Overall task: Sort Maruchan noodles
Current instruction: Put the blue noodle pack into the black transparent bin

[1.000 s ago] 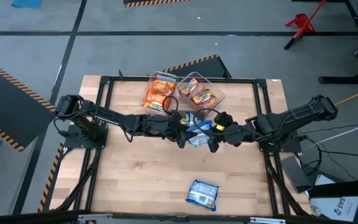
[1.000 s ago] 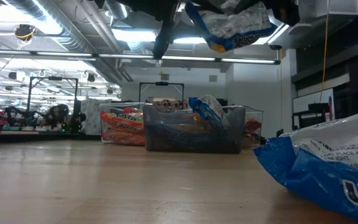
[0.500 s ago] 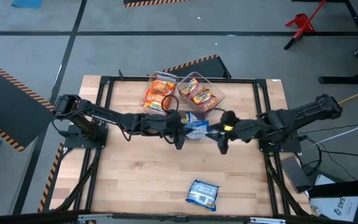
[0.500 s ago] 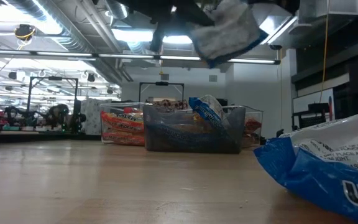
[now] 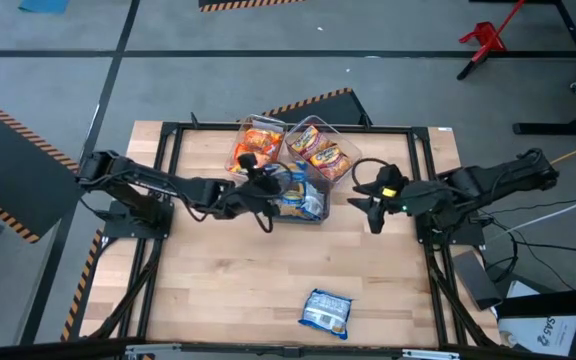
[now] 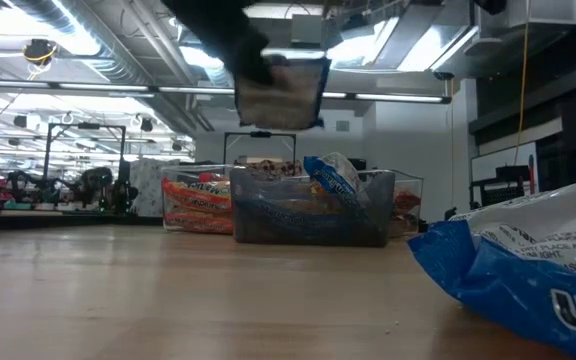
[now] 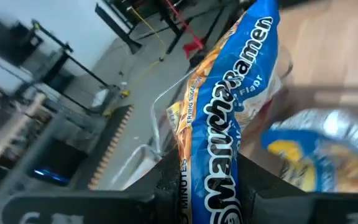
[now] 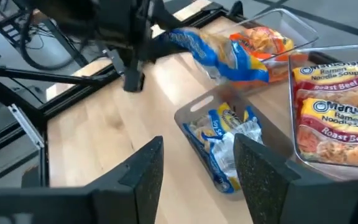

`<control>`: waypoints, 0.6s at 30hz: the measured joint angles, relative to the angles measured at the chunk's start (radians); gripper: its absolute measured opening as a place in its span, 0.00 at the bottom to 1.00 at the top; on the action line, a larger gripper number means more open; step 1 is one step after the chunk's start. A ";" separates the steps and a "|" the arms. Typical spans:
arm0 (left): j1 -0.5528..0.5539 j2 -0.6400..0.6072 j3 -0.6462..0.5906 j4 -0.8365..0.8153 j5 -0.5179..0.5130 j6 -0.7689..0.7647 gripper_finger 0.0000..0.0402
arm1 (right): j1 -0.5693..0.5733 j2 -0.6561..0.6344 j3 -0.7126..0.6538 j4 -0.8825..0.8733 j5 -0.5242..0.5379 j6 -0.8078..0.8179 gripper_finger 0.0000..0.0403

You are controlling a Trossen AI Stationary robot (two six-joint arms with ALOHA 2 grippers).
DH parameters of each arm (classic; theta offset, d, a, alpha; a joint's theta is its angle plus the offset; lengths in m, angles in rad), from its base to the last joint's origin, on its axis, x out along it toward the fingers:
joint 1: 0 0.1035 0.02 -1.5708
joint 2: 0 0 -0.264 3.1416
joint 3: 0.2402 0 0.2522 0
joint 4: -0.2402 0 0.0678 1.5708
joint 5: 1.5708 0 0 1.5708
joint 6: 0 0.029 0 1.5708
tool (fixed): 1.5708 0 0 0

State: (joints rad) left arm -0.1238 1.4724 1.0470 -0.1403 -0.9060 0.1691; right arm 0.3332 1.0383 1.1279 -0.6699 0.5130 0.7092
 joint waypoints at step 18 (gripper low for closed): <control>-0.030 0.265 -0.001 -0.081 -0.096 0.760 0.14 | 0.000 0.024 0.000 -0.040 -0.019 0.073 0.44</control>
State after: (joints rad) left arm -0.1537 1.7377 1.0462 -0.2210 -1.0017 0.9291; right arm 0.3332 1.0626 1.1282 -0.7101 0.4937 0.7826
